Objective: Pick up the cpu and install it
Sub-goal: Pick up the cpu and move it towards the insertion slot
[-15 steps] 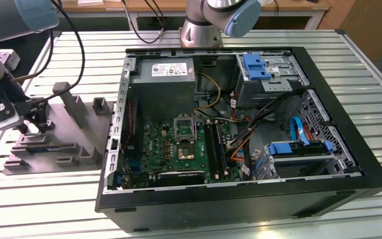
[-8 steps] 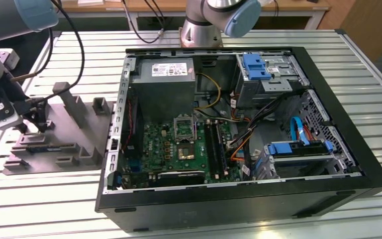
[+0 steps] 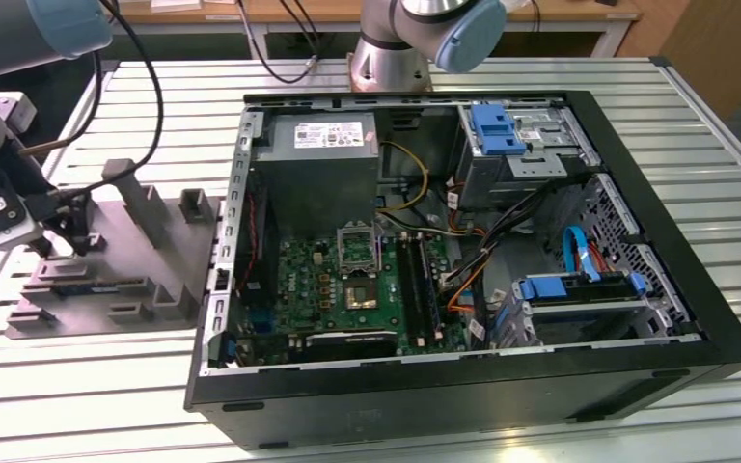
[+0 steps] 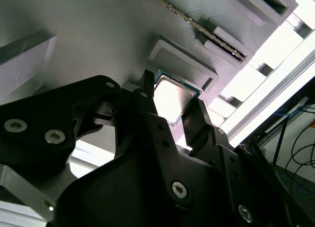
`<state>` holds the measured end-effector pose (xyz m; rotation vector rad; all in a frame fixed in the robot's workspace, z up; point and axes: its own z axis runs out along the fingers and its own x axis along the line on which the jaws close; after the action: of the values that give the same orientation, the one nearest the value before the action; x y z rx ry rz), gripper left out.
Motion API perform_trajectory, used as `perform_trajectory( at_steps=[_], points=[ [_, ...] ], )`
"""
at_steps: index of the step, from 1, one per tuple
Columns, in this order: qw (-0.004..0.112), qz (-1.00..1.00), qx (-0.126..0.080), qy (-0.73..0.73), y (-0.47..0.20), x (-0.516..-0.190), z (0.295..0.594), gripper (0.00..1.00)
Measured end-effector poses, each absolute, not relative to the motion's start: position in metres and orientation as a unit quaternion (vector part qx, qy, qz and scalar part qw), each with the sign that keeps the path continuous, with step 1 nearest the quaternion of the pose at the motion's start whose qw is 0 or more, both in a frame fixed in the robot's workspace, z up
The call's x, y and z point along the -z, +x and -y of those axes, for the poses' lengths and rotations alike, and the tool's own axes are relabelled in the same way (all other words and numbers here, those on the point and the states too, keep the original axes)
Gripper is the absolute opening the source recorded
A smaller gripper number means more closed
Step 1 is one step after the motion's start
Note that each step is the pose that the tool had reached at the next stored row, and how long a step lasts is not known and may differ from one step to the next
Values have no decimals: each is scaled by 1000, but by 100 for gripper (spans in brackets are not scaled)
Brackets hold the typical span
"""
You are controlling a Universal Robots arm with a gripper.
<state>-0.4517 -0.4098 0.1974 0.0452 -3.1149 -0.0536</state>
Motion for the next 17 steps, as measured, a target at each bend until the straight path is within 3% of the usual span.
perform_trajectory(
  at_steps=[17],
  points=[
    [13, 1000, 17, 15, -452, -201, 410, 47]
  ],
)
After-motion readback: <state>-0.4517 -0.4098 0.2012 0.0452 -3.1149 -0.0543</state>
